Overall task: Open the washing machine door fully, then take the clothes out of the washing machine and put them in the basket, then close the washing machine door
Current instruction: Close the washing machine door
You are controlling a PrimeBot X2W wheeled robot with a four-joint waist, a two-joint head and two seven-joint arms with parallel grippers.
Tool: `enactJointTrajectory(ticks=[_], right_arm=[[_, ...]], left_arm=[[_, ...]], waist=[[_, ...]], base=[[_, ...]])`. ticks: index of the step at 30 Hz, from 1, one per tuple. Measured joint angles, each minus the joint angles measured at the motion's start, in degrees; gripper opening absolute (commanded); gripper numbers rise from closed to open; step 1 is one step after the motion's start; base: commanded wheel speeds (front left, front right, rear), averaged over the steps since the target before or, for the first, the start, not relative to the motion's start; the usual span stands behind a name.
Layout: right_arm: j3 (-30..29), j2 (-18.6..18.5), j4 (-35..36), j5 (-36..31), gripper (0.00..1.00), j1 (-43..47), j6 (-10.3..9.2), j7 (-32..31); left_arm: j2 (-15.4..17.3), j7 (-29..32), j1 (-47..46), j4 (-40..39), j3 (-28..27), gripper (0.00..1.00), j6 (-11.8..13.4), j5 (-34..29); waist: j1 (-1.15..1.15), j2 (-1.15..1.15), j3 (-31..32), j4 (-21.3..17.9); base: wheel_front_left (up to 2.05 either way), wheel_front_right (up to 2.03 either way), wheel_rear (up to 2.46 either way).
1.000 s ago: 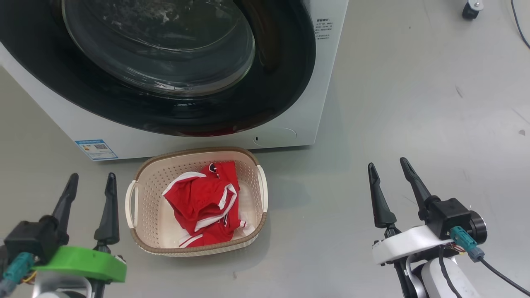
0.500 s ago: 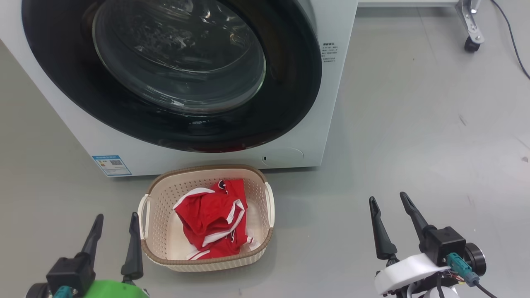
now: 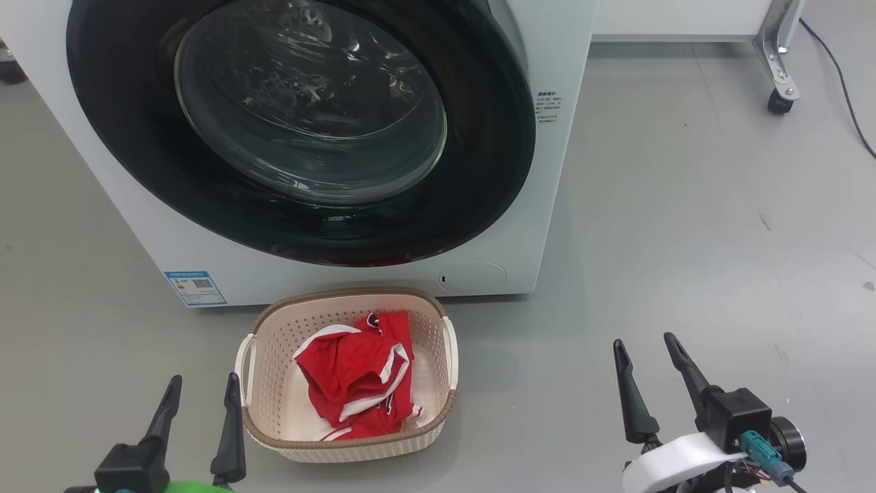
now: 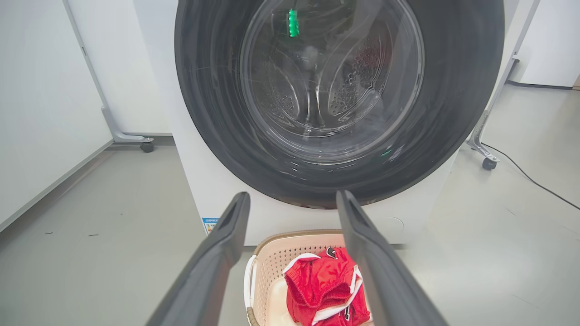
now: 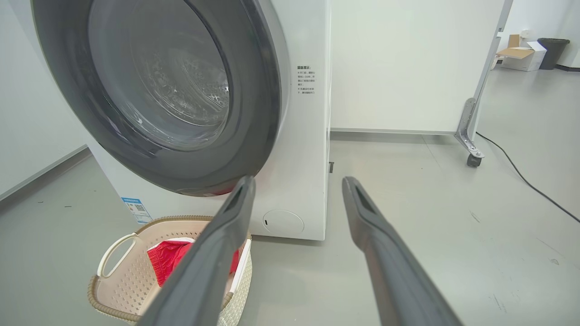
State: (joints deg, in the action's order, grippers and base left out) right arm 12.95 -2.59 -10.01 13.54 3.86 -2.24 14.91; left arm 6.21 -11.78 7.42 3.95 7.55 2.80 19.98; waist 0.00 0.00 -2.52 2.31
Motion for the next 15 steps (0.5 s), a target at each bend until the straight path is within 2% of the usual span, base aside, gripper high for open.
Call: enactJointTrajectory(ticks=[15], right_arm=[[-0.12,0.05,-0.09,0.38,1.0,0.35,-0.02,0.0]], left_arm=[[-0.29,-0.48,0.63,1.03,0.16,1.0,0.21,-0.11]], waist=[[0.0,0.0,0.95,-0.33]], base=[[0.0,0.0,0.0]])
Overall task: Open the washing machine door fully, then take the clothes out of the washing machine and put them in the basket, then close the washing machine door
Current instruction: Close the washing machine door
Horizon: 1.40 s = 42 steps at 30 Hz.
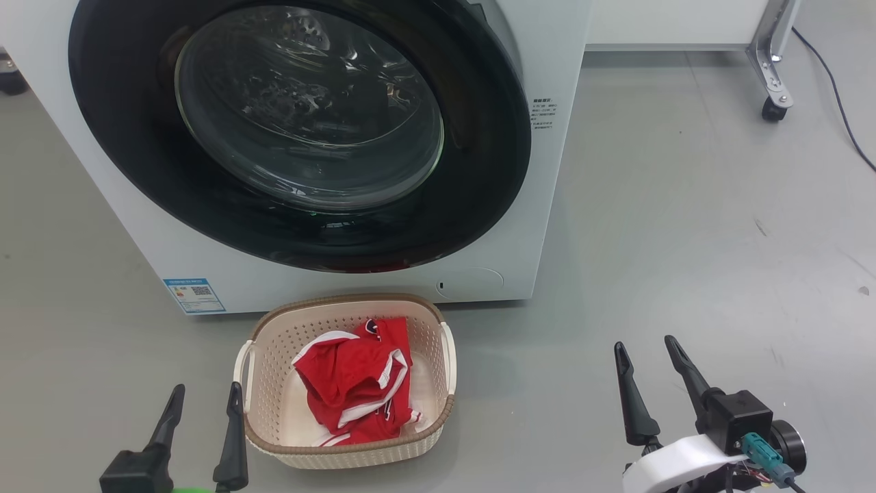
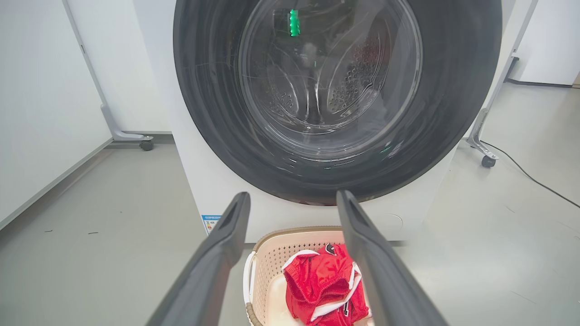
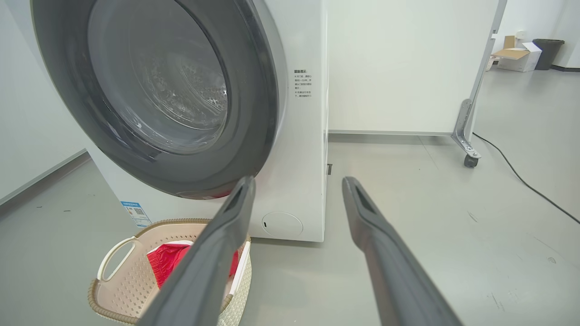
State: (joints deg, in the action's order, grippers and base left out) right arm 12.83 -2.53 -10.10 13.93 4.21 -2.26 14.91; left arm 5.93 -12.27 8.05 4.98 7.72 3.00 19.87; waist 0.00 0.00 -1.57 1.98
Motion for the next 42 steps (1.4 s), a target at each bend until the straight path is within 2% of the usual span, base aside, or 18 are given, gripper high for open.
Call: enactJointTrajectory(ticks=[3,4,5,6,22,28,42], right_arm=[[0.0,0.0,0.03,0.16,1.0,0.05,-0.09,0.0],[0.01,0.0,0.03,0.19,0.96,0.06,-0.26,0.0],[0.0,0.0,0.07,0.41,0.42,0.08,-0.26,0.0],[0.0,0.0,0.08,0.62,0.0,0.08,-0.26,0.0],[-1.09,0.01,0.09,0.76,0.0,0.14,-0.25,0.0],[-1.04,-0.77,-0.01,0.34,0.0,-0.6,0.68,0.0],[-1.51,-3.31,-1.24,-0.49,0.0,-15.66,3.24,0.0]], left_arm=[[0.0,-0.41,0.0,0.0,0.07,1.0,0.03,-0.23],[0.0,-0.41,0.0,0.0,0.08,1.0,0.08,-0.23],[0.0,-0.41,0.0,0.0,0.09,1.0,0.16,-0.23],[0.0,-0.42,0.0,0.0,0.1,1.0,0.21,-0.23],[-0.19,-0.91,-0.12,-0.52,1.26,1.0,0.21,-0.42],[-0.33,-0.92,-0.86,-1.72,1.83,1.0,-0.12,-0.9],[-1.24,-1.45,-6.05,-4.24,3.67,1.0,-1.01,-1.33]], waist=[[0.0,0.0,0.02,0.0],[0.0,0.0,0.02,0.01],[0.0,0.0,0.03,0.02],[0.0,0.0,0.02,0.03],[0.0,0.0,-0.96,0.95],[0.0,0.0,-2.4,2.11],[0.0,0.0,-9.0,5.05]], base=[[0.0,0.0,0.0],[0.0,0.0,0.0],[0.0,0.0,0.0],[0.0,0.0,0.0],[0.0,0.0,0.0],[0.0,0.0,0.0],[0.0,0.0,0.0]])
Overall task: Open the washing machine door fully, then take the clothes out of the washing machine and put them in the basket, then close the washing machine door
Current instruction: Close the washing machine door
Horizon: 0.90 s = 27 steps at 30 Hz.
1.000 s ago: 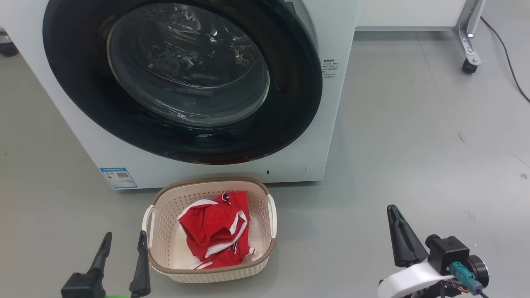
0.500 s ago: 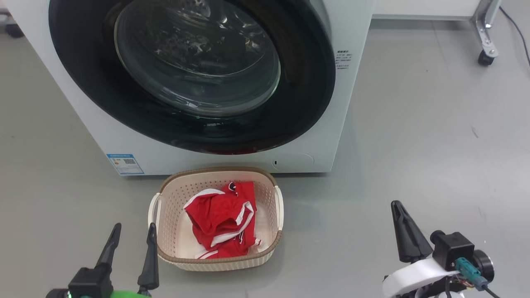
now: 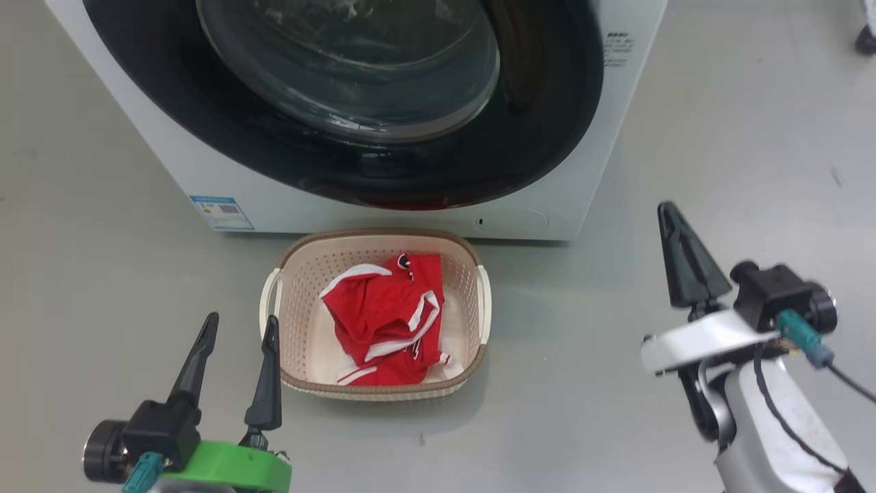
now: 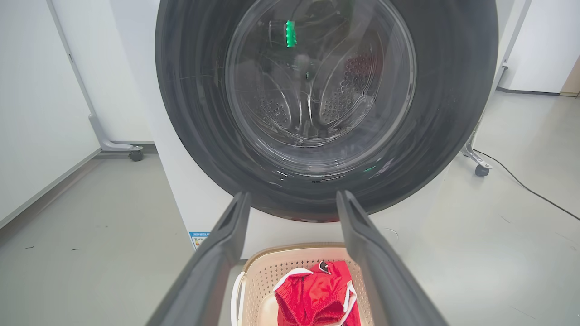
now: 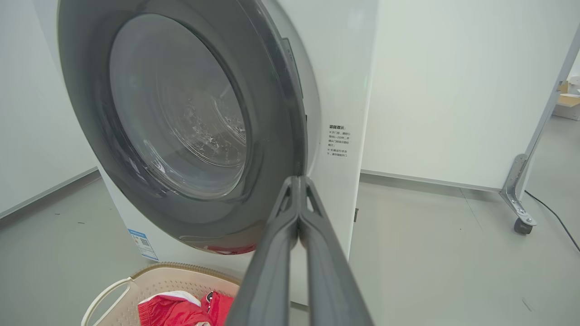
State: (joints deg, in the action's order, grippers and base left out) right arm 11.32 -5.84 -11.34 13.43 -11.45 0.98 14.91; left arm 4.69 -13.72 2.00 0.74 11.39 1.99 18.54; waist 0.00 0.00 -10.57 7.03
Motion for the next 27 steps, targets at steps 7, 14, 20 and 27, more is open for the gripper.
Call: enactJointTrajectory(ticks=[7,14,20,27], right_arm=[[0.85,-1.0,-1.79,-0.57,0.0,-9.75,2.24,-1.59],[1.67,-2.14,-3.81,-1.02,0.0,-18.83,3.68,-3.09],[1.74,-2.66,-6.53,-0.99,0.0,-24.68,4.48,-3.79],[1.36,-2.68,-9.79,0.66,0.0,-30.36,5.01,-4.53]], left_arm=[[-0.45,-0.05,-3.15,-0.65,1.3,1.0,-0.88,-0.01],[-0.98,-0.48,-6.0,-0.58,2.03,1.0,-1.79,-0.01],[-1.52,-0.55,-7.88,0.03,2.34,1.0,-1.83,0.01],[-1.75,-0.57,-9.56,0.42,2.15,1.0,-1.88,0.09]], waist=[[0.0,0.0,-4.08,1.94],[0.0,0.0,-8.01,4.14],[0.0,0.0,-10.73,6.15],[0.0,0.0,-13.31,7.74]], base=[[0.0,0.0,0.0],[0.0,0.0,0.0],[0.0,0.0,0.0],[0.0,0.0,0.0]])
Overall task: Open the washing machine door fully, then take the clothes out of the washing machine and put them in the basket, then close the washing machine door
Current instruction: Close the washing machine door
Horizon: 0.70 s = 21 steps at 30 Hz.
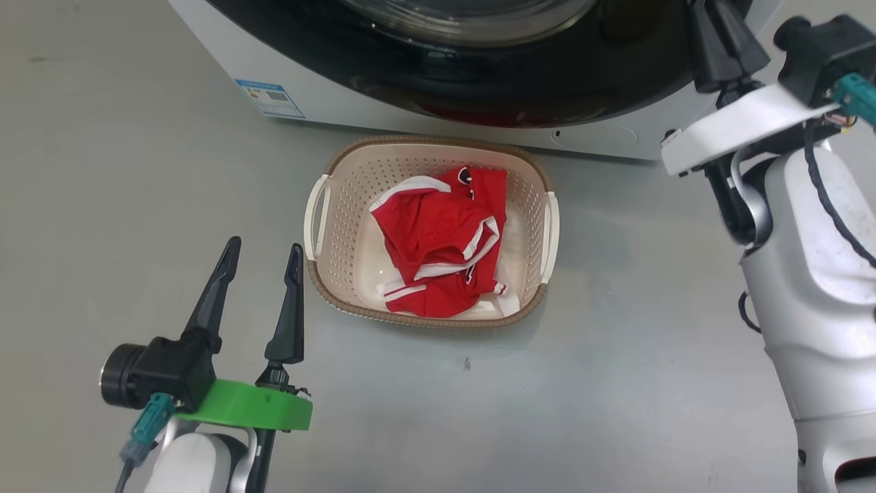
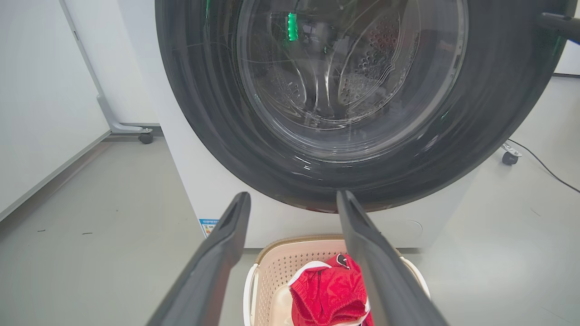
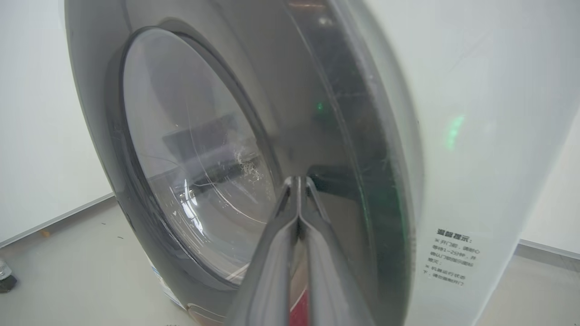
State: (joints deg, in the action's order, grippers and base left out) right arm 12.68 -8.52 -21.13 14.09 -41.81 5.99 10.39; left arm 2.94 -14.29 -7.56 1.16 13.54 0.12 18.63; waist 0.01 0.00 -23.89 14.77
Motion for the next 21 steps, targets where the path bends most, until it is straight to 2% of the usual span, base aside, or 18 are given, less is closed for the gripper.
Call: enactJointTrajectory(ticks=[21], right_arm=[[-2.07,-1.56,-8.91,0.93,0.0,-10.71,0.99,1.13]], left_arm=[[-0.6,-0.15,-3.15,0.47,-0.41,1.0,-0.42,0.51]], waist=[[0.0,0.0,-2.96,1.67]], base=[[0.0,0.0,0.0]])
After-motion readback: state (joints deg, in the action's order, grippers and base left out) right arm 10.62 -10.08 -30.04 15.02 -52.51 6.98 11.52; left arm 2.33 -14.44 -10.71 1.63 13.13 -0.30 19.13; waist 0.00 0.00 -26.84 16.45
